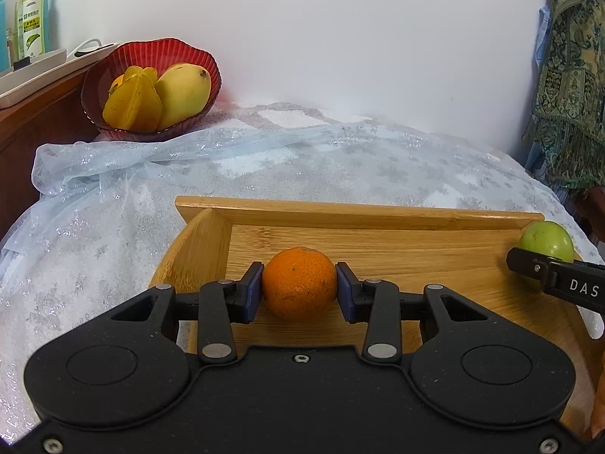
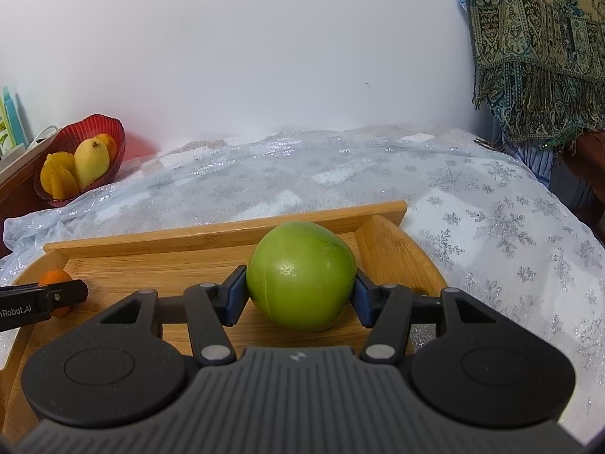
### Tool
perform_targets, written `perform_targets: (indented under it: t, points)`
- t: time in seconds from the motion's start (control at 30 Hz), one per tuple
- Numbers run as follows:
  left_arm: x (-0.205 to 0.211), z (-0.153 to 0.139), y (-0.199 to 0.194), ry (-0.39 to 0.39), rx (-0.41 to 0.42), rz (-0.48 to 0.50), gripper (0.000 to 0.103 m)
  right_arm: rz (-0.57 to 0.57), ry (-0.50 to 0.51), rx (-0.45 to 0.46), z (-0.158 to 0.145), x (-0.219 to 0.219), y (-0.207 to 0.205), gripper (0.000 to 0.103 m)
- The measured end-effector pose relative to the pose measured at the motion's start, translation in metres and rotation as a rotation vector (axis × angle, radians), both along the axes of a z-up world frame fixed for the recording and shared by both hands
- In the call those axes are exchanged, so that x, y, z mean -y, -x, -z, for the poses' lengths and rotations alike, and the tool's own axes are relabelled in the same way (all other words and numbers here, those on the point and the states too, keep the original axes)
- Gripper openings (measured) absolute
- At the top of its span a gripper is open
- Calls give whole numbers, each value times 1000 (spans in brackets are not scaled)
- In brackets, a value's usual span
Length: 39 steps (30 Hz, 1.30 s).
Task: Organize fruits
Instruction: 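Lift the mandarin with the left gripper while the right gripper carries the green fruit over the tray, then open the left gripper over the tray while the right gripper releases the green fruit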
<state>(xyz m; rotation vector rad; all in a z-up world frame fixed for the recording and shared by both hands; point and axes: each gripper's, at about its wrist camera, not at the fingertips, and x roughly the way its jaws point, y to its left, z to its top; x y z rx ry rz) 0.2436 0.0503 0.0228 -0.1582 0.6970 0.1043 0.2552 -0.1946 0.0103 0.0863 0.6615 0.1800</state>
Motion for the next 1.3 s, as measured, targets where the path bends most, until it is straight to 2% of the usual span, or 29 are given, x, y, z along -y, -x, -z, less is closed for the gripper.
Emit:
perform_targets:
  t: [0.23, 0.3, 0.5, 0.7, 0.9, 1.3]
  points:
    - [1, 0, 1, -5, -3, 2, 39, 1, 4, -3, 0, -1, 0, 66]
    - [1, 0, 1, -8, -3, 3, 39, 3, 6, -6, 0, -1, 0, 72]
    - [1, 1, 1, -16, -5, 2, 42, 8, 2, -16, 0, 0, 0, 74]
    - [0, 0, 2, -28, -8, 2, 49, 7, 22, -17, 0, -2, 3, 81]
    - [2, 0, 3, -42, -11, 8, 60, 4, 17, -20, -1, -2, 4, 84]
    - [-1, -1, 5, -7, -7, 17, 79, 5, 18, -19, -1, -1, 7, 90]
